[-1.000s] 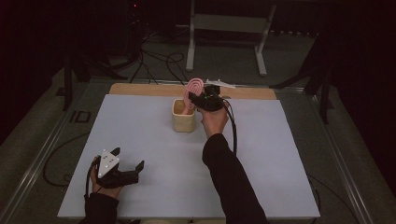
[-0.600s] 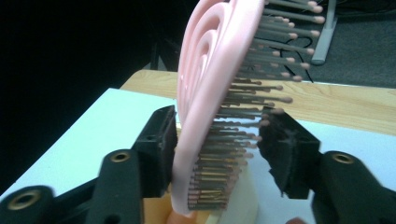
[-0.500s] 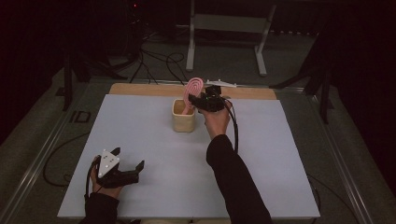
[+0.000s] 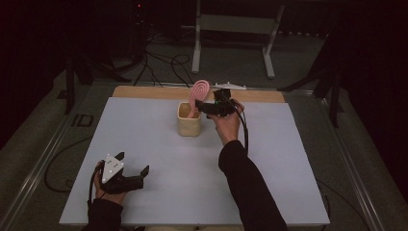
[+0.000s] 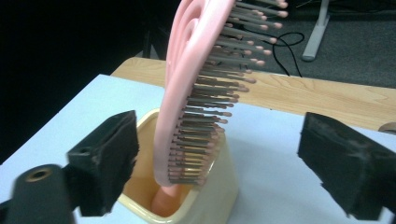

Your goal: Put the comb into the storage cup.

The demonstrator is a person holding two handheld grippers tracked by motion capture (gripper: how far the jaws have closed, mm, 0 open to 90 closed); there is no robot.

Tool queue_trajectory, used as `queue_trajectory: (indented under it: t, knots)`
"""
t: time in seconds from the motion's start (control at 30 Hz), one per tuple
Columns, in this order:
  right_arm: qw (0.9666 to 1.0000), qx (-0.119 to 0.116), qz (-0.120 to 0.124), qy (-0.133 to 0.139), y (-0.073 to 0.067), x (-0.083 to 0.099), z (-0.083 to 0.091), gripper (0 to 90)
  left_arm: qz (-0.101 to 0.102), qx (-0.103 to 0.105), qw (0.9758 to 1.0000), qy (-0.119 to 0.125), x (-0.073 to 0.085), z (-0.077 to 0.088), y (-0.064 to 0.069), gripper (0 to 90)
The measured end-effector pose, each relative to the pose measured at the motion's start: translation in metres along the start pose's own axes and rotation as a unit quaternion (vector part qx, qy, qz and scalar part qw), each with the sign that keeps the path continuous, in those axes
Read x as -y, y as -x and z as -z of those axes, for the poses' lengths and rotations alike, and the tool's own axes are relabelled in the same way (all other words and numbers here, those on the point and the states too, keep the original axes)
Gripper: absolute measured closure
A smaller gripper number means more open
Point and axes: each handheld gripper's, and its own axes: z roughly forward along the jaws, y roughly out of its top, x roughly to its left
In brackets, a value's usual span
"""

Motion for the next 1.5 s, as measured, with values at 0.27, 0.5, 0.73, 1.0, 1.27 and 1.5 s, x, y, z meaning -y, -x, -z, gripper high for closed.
queue_trajectory:
  t: [0.27,0.5,0.73,1.0,1.27,1.5]
  knots:
    - [0.9998,-0.011,0.015,-0.003,0.004,0.004,0.006,8.9,0.001,-0.001,1.0000,0.000,0.000,0.000,0.000,0.5]
    - [0.9995,-0.008,0.028,-0.013,0.008,0.009,0.012,8.9,0.001,-0.002,1.0000,0.000,0.000,0.000,0.000,0.4]
    - [0.9988,-0.010,0.044,-0.016,0.015,0.016,0.025,8.9,0.000,-0.003,1.0000,0.000,0.000,0.000,0.001,0.4]
    - [0.9979,-0.009,0.055,-0.033,0.018,0.026,0.033,8.9,-0.001,-0.002,1.0000,-0.001,0.000,0.000,0.001,0.4]
    - [0.9978,-0.023,0.053,-0.032,0.019,0.032,0.042,8.9,-0.001,-0.002,1.0000,-0.001,0.000,-0.001,0.002,0.4]
    - [0.9980,-0.032,0.047,-0.025,0.021,0.042,0.054,9.0,-0.002,-0.001,1.0000,-0.002,0.000,-0.002,0.003,0.4]
